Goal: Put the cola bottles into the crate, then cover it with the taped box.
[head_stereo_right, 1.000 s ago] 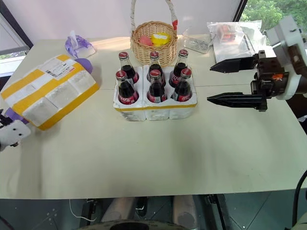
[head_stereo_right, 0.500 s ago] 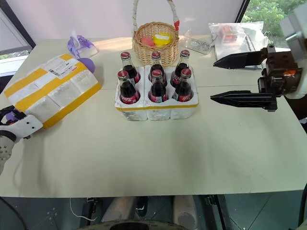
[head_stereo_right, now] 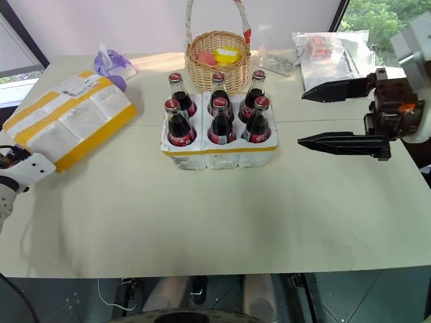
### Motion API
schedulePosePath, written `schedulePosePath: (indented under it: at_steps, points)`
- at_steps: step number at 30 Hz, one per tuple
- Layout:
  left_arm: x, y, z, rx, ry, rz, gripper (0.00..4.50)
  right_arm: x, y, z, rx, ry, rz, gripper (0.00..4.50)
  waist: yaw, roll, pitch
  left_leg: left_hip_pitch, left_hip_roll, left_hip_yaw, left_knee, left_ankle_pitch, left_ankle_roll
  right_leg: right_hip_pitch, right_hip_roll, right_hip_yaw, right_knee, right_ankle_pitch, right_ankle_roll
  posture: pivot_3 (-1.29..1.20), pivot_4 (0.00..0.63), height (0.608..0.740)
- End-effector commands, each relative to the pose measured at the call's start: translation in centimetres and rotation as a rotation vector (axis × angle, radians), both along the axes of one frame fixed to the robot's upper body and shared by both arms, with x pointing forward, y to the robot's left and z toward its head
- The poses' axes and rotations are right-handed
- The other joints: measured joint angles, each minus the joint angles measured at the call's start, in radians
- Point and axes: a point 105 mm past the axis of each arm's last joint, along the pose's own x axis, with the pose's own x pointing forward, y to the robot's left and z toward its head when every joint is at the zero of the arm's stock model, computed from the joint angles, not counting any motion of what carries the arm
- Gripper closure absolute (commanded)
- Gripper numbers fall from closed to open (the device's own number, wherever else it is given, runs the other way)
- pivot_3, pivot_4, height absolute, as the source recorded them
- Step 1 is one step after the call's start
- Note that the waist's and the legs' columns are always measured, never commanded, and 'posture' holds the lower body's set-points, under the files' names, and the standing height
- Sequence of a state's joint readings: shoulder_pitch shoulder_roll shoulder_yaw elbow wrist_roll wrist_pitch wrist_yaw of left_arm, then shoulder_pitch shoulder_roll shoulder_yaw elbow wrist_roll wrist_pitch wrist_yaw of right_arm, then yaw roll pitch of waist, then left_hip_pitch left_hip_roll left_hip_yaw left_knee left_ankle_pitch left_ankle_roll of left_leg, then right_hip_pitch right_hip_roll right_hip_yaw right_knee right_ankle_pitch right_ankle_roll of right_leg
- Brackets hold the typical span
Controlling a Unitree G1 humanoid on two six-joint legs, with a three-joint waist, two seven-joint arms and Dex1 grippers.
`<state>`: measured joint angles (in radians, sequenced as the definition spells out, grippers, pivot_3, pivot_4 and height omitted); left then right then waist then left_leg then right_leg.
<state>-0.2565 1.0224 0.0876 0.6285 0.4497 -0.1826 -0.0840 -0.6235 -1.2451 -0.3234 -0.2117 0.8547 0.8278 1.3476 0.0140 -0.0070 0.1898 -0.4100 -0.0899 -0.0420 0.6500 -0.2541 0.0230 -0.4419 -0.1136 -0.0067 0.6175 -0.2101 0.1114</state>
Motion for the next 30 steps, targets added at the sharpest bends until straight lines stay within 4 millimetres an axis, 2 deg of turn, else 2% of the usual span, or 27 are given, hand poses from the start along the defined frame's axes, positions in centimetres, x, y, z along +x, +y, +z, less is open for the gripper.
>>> schedulePosePath:
  at_steps: [1, 2, 5, 7, 9, 11, 13, 15, 17, 19, 26, 30]
  points:
    - [1.0, -1.2, 5.9, 0.032, -0.14, -0.066, 3.36, -0.2, -0.2, 0.8, -0.008, -0.055, -0.009, 0.0, 0.002, -0.001, 0.0, 0.0, 0.0, 0.0, 0.0, 0.0, 0.0, 0.0, 0.0, 0.0, 0.0, 0.0, 0.0, 0.0, 0.15, 0.74]
    - [1.2, -1.8, 7.0, 0.034, -0.164, -0.089, 3.36, -0.1, -0.2, 0.7, -0.008, -0.055, -0.01, 0.0, 0.001, -0.001, 0.0, 0.0, 0.0, 0.0, 0.0, 0.0, 0.0, 0.0, 0.0, 0.0, 0.0, 0.0, 0.0, 0.0, 0.15, 0.74]
    - [2.0, -5.8, 12.1, -0.006, -0.289, -0.254, 3.36, 0.3, -0.2, 0.4, -0.009, -0.056, -0.017, 0.0, 0.001, -0.001, 0.0, -0.001, 0.0, 0.0, 0.0, 0.0, 0.0, 0.0, 0.0, 0.0, -0.001, 0.0, 0.0, 0.0, 0.15, 0.74]
    - [2.2, -7.8, 14.6, -0.037, -0.357, -0.324, 3.36, 0.5, -0.2, 0.4, -0.007, -0.057, -0.018, 0.0, 0.001, -0.002, 0.0, -0.001, 0.0, 0.0, 0.001, 0.0, 0.0, 0.0, 0.0, 0.0, -0.001, 0.0, 0.0, 0.0, 0.15, 0.74]
    - [2.2, -9.4, 16.3, -0.038, -0.385, -0.386, 3.36, 0.7, -0.2, 0.3, -0.006, -0.06, -0.018, 0.0, -0.002, -0.002, 0.0, -0.001, 0.0, 0.0, 0.001, 0.0, 0.002, 0.0, 0.0, 0.0, -0.001, 0.0, 0.001, 0.0, 0.15, 0.74]
    - [2.2, -11.8, 18.6, -0.052, -0.437, -0.482, 3.36, 1.0, -0.2, 0.2, -0.006, -0.062, -0.02, 0.0, -0.007, -0.002, 0.0, -0.001, 0.0, 0.002, 0.001, 0.0, 0.002, 0.0, 0.0, 0.0, -0.001, 0.001, 0.001, 0.0, 0.15, 0.74]
    - [2.1, -14.1, 20.1, -0.065, -0.452, -0.578, 3.36, 1.2, -0.2, 0.0, -0.006, -0.063, -0.022, 0.0, -0.008, -0.002, 0.0, -0.001, 0.0, 0.002, 0.001, 0.001, 0.003, -0.001, 0.001, 0.0, 0.0, 0.001, 0.001, 0.0, 0.15, 0.74]
    - [2.0, -15.9, 20.5, -0.067, -0.425, -0.66, 3.36, 1.3, -0.2, -0.1, -0.007, -0.065, -0.024, 0.0, -0.007, -0.002, 0.0, -0.001, 0.0, 0.002, 0.001, 0.001, 0.003, -0.001, 0.001, 0.0, 0.0, 0.001, 0.001, 0.0, 0.15, 0.74]
    - [1.7, -19.2, 20.1, -0.018, -0.348, -0.799, 3.36, 1.5, -0.2, -0.2, -0.005, -0.067, -0.03, 0.0, -0.006, -0.002, 0.0, -0.001, 0.0, 0.004, 0.001, 0.001, 0.003, -0.001, 0.001, 0.0, 0.001, 0.001, 0.002, 0.0, 0.15, 0.74]
    - [1.2, -21.5, 19.9, 0.019, -0.305, -0.898, 3.36, 1.6, -0.2, -0.3, -0.002, -0.068, -0.035, 0.0, -0.003, -0.002, 0.0, -0.001, 0.0, 0.004, 0.003, 0.001, 0.003, -0.001, 0.001, 0.0, 0.001, 0.001, 0.002, 0.0, 0.15, 0.74]
    - [2.2, -23.2, 18.3, 0.138, -0.173, -0.892, 3.36, 1.3, -0.1, -0.6, 0.002, -0.069, -0.042, 0.0, -0.003, -0.002, 0.0, -0.001, 0.0, 0.005, 0.004, 0.0, 0.004, 0.0, 0.001, 0.001, 0.001, 0.001, 0.003, 0.0, 0.15, 0.74]
    - [3.2, -23.9, 16.2, 0.248, -0.133, -0.836, 3.36, 1.0, 0.1, -0.5, 0.019, -0.073, -0.044, 0.0, -0.001, -0.002, 0.001, -0.001, 0.0, 0.006, 0.004, 0.0, 0.005, 0.0, 0.002, 0.001, 0.002, 0.002, 0.003, 0.0, 0.15, 0.74]
